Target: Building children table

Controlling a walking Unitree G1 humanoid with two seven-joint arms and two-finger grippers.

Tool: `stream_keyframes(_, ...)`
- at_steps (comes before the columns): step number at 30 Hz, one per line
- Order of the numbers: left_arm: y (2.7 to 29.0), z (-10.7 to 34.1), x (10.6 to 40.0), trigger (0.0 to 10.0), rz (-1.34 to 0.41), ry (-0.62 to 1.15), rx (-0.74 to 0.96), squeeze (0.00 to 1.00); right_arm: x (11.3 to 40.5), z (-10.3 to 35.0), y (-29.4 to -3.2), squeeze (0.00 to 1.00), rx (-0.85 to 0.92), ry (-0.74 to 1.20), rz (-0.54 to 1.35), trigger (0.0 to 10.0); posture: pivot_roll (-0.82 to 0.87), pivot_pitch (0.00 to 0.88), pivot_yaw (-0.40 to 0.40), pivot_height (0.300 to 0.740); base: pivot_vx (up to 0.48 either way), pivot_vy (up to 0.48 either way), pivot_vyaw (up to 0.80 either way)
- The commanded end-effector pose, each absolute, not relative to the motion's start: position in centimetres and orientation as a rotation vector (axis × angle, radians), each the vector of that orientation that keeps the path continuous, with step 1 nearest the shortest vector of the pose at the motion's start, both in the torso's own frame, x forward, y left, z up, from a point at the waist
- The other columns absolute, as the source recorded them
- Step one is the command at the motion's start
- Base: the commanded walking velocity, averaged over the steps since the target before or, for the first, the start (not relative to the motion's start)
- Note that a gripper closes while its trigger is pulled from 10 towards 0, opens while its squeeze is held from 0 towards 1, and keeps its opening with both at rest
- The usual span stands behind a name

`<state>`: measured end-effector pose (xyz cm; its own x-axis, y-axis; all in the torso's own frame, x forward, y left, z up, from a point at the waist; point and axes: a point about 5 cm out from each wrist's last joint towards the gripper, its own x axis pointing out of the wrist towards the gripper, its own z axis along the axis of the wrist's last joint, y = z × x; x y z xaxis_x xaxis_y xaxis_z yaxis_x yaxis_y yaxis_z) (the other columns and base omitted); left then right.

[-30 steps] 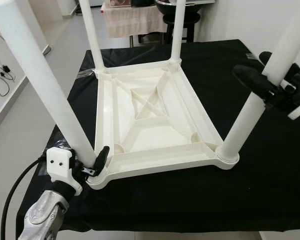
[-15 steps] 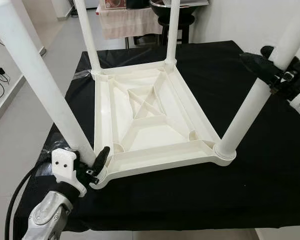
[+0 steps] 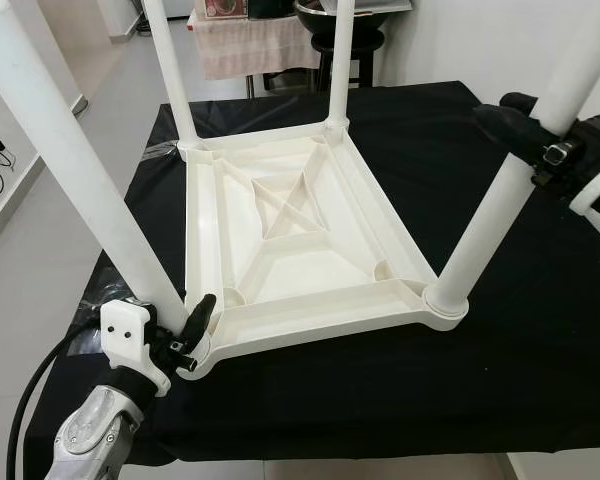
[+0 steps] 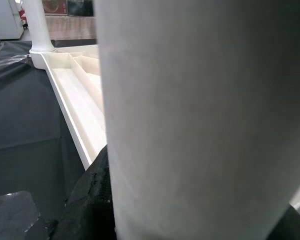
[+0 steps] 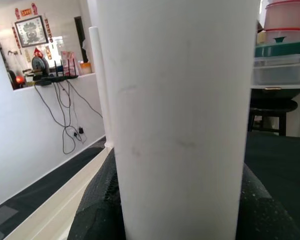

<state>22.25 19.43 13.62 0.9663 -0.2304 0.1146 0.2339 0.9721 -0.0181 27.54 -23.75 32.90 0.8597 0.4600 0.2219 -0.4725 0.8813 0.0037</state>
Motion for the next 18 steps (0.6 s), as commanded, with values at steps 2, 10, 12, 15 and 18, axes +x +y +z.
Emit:
stream_keyframes(2,21.5,14.7,22.6,0.0,-0.116,-0.121,-0.019,0.0,28.3,31.5,-23.8,0.0,0.112,-0.15,0.445,0.0,0.04,0.093,-0.009,0.74,0.0,0.0,0.0)
stream_keyframes(10,22.4,20.7,24.0,0.0,-0.124,-0.299,-0.001,0.0,29.7,29.1,-23.6,0.0,0.278,-0.097,0.313,0.0,0.06,0.088,-0.017,0.74,0.0,0.0,0.0)
stream_keyframes(12,22.5,22.1,24.1,0.0,-0.13,-0.34,-0.005,0.0,30.0,28.4,-23.4,0.0,0.312,-0.078,0.287,0.0,0.06,0.088,-0.017,0.74,0.0,0.0,0.0)
stream_keyframes(15,23.2,25.5,24.8,0.0,-0.145,-0.435,0.01,0.0,30.4,27.2,-22.6,0.0,0.382,-0.046,0.26,0.0,0.07,0.082,-0.014,0.74,0.0,0.0,0.0)
stream_keyframes(18,24.1,33.0,25.6,0.4,-0.209,-0.628,0.053,0.0,31.5,24.3,-21.2,0.0,0.523,0.037,0.153,0.0,0.09,0.074,-0.004,0.74,0.0,0.0,0.0)
